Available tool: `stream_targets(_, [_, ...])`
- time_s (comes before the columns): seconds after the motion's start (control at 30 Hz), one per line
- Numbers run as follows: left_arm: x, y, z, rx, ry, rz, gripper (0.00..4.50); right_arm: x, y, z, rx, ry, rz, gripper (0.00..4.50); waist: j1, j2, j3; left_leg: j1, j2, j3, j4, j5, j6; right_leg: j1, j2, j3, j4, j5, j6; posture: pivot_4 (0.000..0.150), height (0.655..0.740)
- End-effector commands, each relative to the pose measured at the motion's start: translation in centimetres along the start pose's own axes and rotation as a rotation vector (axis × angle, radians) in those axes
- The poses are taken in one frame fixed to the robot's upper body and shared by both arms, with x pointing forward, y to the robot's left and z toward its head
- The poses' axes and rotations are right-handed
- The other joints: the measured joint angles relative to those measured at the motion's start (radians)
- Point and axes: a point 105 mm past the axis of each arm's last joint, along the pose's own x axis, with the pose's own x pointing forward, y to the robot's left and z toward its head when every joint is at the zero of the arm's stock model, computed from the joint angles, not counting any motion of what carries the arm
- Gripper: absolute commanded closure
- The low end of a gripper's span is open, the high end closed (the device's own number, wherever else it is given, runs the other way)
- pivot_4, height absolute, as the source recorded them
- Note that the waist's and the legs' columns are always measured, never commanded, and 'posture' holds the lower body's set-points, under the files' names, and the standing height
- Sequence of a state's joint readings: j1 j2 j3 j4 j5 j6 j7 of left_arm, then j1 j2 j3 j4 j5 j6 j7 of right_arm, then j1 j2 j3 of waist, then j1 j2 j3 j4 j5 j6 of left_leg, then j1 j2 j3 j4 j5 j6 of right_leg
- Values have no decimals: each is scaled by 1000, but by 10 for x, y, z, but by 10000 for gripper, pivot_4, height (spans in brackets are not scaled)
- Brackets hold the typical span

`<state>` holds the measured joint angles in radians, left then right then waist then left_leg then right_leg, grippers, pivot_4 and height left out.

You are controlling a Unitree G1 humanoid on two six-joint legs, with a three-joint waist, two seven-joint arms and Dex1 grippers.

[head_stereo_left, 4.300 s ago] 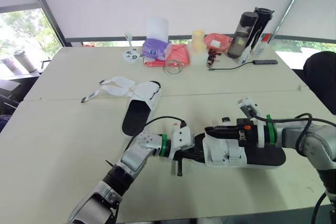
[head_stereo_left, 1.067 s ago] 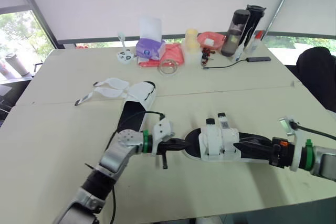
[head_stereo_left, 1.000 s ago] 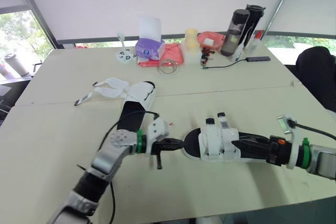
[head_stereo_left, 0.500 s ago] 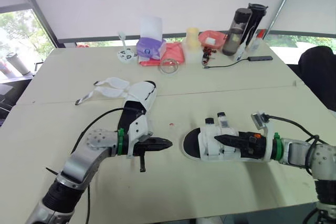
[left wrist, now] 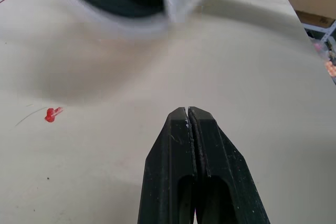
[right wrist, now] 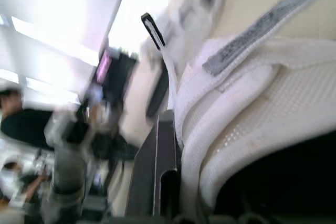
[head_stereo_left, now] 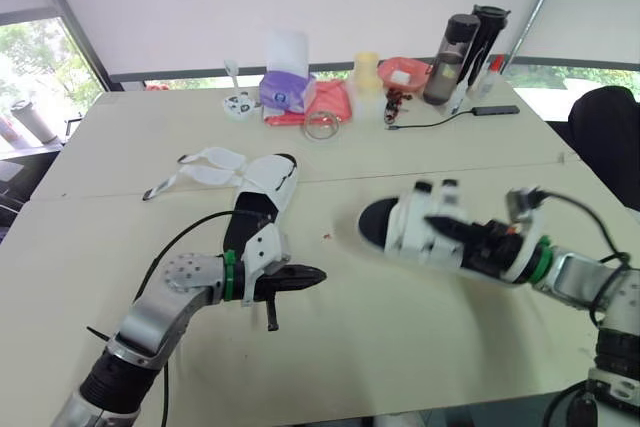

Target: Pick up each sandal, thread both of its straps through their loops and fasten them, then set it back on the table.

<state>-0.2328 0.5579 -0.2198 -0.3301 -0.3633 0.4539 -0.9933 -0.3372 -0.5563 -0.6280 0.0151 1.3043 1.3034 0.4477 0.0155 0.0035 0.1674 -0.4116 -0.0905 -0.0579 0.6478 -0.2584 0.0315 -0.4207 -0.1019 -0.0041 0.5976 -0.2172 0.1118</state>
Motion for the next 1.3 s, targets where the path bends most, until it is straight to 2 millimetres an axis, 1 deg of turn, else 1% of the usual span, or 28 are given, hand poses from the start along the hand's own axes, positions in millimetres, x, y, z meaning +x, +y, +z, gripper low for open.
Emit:
stream_targets(0.03, [6,-2,22,44,-78,-9,45000,-20,-8,39,70,-346,-106,44365,2,0,0,0,0,0,0,0,0,0,0,0,0,0,0,1500,7400])
stream_targets(0.1, [9,0,27,55,-100,-1,45000,-33,-29,49,129,-527,-281,44365,1,1,0,0,0,0,-1,0,0,0,0,0,0,2,3,1500,7400])
stream_targets(0.13, [10,1,27,58,-103,1,45000,-37,-36,52,164,-589,-344,44365,-1,1,0,0,-1,0,-1,0,0,0,0,0,0,2,3,1500,7400])
stream_targets(0.2, [12,2,28,59,-108,4,45000,-41,-49,51,228,-678,-469,44365,-3,3,0,0,-1,0,-1,0,-1,-1,0,0,1,2,3,1500,7400])
stream_targets(0.23, [13,3,28,59,-111,5,45000,-41,-52,49,264,-704,-502,44365,-4,4,0,0,-1,1,-1,1,-1,-3,0,1,3,2,4,1500,7400])
stream_targets(0.27, [14,3,29,59,-113,5,45000,-41,-54,48,289,-719,-522,44365,-6,5,1,0,-1,2,-1,1,-1,-3,0,1,4,2,4,1500,7400])
stream_targets(0.3, [15,4,29,59,-115,6,45000,-32,-47,44,281,-698,-493,44365,-7,6,1,0,-1,2,-1,1,-2,-5,0,2,6,2,4,1500,7400])
stream_targets(0.37, [18,5,30,62,-121,11,45000,-19,-44,37,316,-705,-502,44365,-11,7,2,0,-1,3,-1,2,-3,-6,1,2,9,2,4,1500,7400])
stream_targets(0.43, [21,6,30,60,-131,17,45000,-22,-58,33,380,-775,-614,44365,-12,7,2,1,0,3,-1,4,-5,-7,2,3,14,1,2,1500,7400])
stream_targets(0.5, [23,7,31,56,-136,22,45000,-24,-62,35,375,-817,-646,44365,-11,7,2,2,1,2,0,5,-7,-7,3,3,15,1,1,1500,7400])
stream_targets(0.53, [23,7,31,55,-138,23,45000,-25,-62,36,359,-827,-656,44365,-11,7,2,2,1,2,0,6,-7,-6,4,2,16,-1,-1,1500,7400])
stream_targets(0.6, [26,6,30,50,-142,26,45000,-22,-69,35,364,-832,-672,44365,-8,7,2,3,1,2,2,6,-7,-5,5,2,16,-1,-2,1500,7400])
stream_targets(0.73, [28,4,27,40,-143,30,45000,-16,-75,32,346,-812,-667,44365,-11,7,2,3,1,2,3,7,-6,-4,6,2,16,-1,-1,1500,7400])
stream_targets(0.8, [28,4,24,36,-139,34,45000,-14,-77,31,335,-801,-671,35515,-12,7,2,4,1,2,3,7,-6,-4,6,2,17,0,-1,1500,7400])
stream_targets(0.83, [28,5,24,35,-137,36,45000,-13,-76,30,324,-795,-661,31903,-12,7,2,4,1,2,3,7,-6,-4,6,2,17,0,-1,1500,7400])
stream_targets(0.93, [26,5,22,32,-133,41,45000,-14,-74,30,300,-791,-655,17079,-13,7,2,4,1,2,2,7,-6,-4,6,2,18,0,-1,1500,7400])
stream_targets(1.0, [26,5,21,32,-131,43,45000,-16,-73,30,289,-789,-655,5567,-12,7,2,4,1,2,2,7,-6,-5,6,2,18,0,-1,1500,7400])
stream_targets(1.03, [26,5,20,32,-130,43,45000,-17,-73,29,288,-783,-654,1224,-12,7,2,4,1,2,2,7,-6,-4,6,2,18,-1,-1,1500,7400])
stream_targets(1.07, [26,5,20,32,-129,44,45000,-17,-71,28,290,-773,-644,542,-12,7,2,4,1,2,2,7,-6,-4,6,2,18,-1,-1,1500,7400])
stream_targets(1.2, [26,5,19,32,-128,43,45000,-19,-69,23,277,-736,-645,542,-8,7,2,4,1,2,2,7,-6,-4,6,2,18,-1,-2,1500,7400])
stream_targets(1.3, [25,6,18,33,-124,41,45000,-32,-67,11,287,-698,-653,542,-5,7,2,4,1,2,2,7,-6,-4,5,2,18,-1,-2,1500,7400])
